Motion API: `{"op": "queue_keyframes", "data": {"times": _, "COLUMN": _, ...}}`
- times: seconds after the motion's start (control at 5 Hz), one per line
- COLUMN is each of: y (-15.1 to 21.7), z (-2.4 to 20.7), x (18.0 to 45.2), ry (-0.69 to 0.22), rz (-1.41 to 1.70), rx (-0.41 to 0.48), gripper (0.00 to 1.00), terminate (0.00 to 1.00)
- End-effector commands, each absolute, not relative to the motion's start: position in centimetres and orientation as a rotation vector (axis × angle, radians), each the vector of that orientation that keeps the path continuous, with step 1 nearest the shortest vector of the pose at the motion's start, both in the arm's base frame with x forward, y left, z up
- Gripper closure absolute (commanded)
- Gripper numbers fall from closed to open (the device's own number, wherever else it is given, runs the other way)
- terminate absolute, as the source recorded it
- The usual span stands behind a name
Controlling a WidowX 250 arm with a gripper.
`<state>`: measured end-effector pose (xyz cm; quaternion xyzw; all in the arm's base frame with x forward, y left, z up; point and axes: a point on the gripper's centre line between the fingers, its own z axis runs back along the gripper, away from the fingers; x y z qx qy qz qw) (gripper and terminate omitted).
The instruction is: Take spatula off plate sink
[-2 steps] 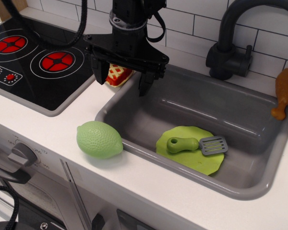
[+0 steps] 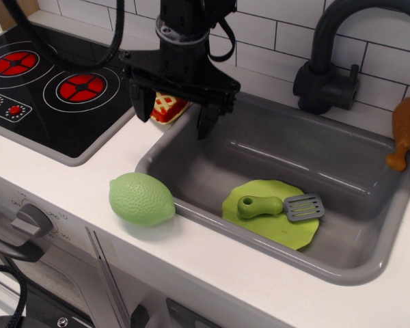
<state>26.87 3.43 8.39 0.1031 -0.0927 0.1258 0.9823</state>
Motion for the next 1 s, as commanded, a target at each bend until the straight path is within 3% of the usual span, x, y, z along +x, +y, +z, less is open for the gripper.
{"op": "queue_keyframes", "data": {"times": 0.0, "y": -0.9, "z": 6.2, "x": 27.4, "ry": -0.253, "rz": -0.241, "rx": 0.228, "gripper": 0.00, "terminate": 0.00}}
{"op": "queue_keyframes", "data": {"times": 0.4, "y": -4.0, "z": 3.8, "x": 27.8, "ry": -0.174, "rz": -0.728, "rx": 0.110, "gripper": 0.00, "terminate": 0.00}}
{"op": "queue_keyframes", "data": {"times": 0.8, "y": -5.3, "z": 1.8, "x": 27.6, "ry": -0.180, "rz": -0.775, "rx": 0.053, "gripper": 0.00, "terminate": 0.00}}
